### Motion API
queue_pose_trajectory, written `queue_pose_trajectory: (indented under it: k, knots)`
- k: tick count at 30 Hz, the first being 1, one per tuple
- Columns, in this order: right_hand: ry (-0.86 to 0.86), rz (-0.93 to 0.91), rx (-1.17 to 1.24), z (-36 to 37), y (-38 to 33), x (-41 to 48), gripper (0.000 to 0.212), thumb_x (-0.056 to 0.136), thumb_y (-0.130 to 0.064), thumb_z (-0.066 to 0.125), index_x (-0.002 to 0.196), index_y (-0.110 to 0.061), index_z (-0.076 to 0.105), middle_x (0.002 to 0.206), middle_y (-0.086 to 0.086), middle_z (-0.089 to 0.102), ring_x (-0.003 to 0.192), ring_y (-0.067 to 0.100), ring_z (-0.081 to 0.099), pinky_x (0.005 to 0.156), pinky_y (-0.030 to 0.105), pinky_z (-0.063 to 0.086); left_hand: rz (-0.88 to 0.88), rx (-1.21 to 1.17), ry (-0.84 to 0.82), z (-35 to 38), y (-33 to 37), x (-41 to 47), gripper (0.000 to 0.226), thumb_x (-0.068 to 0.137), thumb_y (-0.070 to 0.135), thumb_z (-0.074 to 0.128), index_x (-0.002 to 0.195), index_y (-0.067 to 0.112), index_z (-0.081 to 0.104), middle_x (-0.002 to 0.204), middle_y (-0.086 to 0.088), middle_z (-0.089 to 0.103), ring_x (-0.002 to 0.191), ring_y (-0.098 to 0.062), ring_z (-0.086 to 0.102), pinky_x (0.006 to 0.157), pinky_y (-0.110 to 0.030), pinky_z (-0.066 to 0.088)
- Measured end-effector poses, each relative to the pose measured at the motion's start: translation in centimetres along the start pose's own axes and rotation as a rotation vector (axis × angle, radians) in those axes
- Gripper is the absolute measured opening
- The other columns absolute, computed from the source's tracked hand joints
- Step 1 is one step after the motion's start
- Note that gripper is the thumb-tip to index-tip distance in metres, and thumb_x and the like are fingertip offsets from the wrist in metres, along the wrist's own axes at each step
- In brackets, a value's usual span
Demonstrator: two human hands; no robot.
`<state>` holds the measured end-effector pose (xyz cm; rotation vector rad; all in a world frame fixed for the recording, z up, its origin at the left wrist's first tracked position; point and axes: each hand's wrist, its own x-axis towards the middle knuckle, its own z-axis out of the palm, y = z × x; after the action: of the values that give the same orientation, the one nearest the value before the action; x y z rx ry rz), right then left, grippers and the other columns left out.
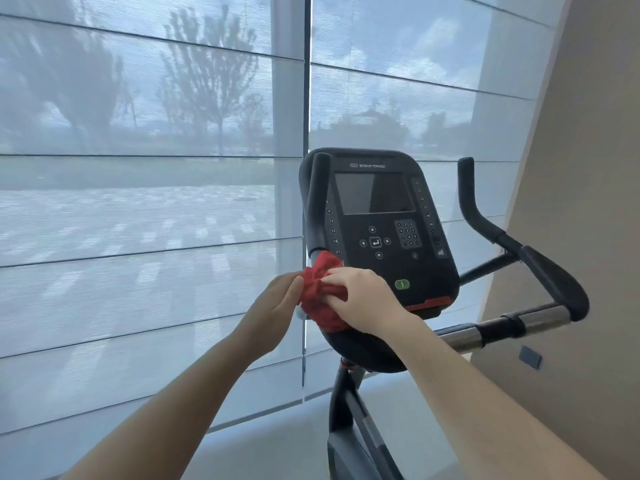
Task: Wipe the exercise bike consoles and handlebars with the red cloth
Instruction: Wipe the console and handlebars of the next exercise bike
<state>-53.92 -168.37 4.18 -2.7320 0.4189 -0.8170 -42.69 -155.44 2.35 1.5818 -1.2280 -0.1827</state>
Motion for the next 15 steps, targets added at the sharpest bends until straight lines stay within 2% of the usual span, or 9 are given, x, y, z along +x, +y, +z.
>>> queue_pose_trajectory:
  k: [3, 5, 8, 10, 12, 15]
  knots:
    - [-0.011, -0.061, 0.066, -0.5, 0.6, -2.5, 0.016, 0.079, -0.025, 0.06, 0.09, -0.029, 0.071, 0.093, -0.017, 0.07, 0.087, 0.007, 0.061, 0.08, 0.03, 0.049, -0.01, -0.027, 0.012, 0.7, -0.7, -0.4, 0.032, 0.097, 0.043, 0.026, 0.083, 0.05, 0.054, 0.087, 0.038, 0.058, 0.088, 0.013, 0.053, 0.074, -0.006, 0.041]
    - [-0.011, -0.057, 0.097, -0.6, 0.9, -3.3, 0.02, 0.078, -0.026, 0.061, 0.094, -0.031, 0.071, 0.098, -0.018, 0.07, 0.092, 0.006, 0.062, 0.085, 0.03, 0.049, -0.011, -0.013, -0.002, 0.9, -0.8, -0.7, 0.034, 0.095, 0.045, 0.025, 0.078, 0.052, 0.054, 0.087, 0.041, 0.056, 0.087, 0.015, 0.053, 0.075, -0.007, 0.041]
    - [-0.005, -0.019, 0.081, -0.1, 0.5, -2.4, 0.027, 0.081, -0.026, 0.063, 0.106, -0.029, 0.069, 0.119, -0.009, 0.065, 0.11, 0.014, 0.058, 0.096, 0.032, 0.044, -0.057, -0.023, 0.008, 0.8, -1.4, -0.7, 0.038, 0.099, 0.04, 0.026, 0.082, 0.057, 0.055, 0.092, 0.042, 0.056, 0.096, 0.016, 0.05, 0.087, -0.023, 0.042]
    - [-0.046, 0.011, 0.015, 0.4, -0.3, -0.8, 0.034, 0.085, -0.03, 0.06, 0.118, -0.027, 0.063, 0.134, -0.006, 0.055, 0.123, 0.017, 0.048, 0.103, 0.032, 0.038, -0.089, -0.039, 0.01, 0.5, -1.6, -0.7, 0.037, 0.099, 0.038, 0.027, 0.087, 0.06, 0.055, 0.096, 0.04, 0.056, 0.101, 0.015, 0.049, 0.092, -0.029, 0.041]
    - [-0.086, 0.019, -0.085, 1.0, -0.9, 0.4, 0.038, 0.087, -0.036, 0.055, 0.124, -0.03, 0.058, 0.139, -0.008, 0.049, 0.128, 0.017, 0.041, 0.103, 0.033, 0.035, -0.067, -0.028, -0.01, 0.2, -1.0, -0.8, 0.043, 0.099, 0.038, 0.026, 0.085, 0.068, 0.053, 0.096, 0.046, 0.054, 0.099, 0.019, 0.048, 0.087, -0.024, 0.041]
    - [-0.059, 0.004, -0.16, 1.4, -1.5, 0.5, 0.031, 0.086, -0.034, 0.054, 0.116, -0.033, 0.063, 0.13, -0.013, 0.055, 0.119, 0.015, 0.047, 0.093, 0.031, 0.039, -0.032, -0.027, -0.051, -0.1, -0.3, -0.9, 0.042, 0.098, 0.042, 0.024, 0.084, 0.071, 0.05, 0.092, 0.048, 0.052, 0.094, 0.019, 0.05, 0.078, -0.011, 0.043]
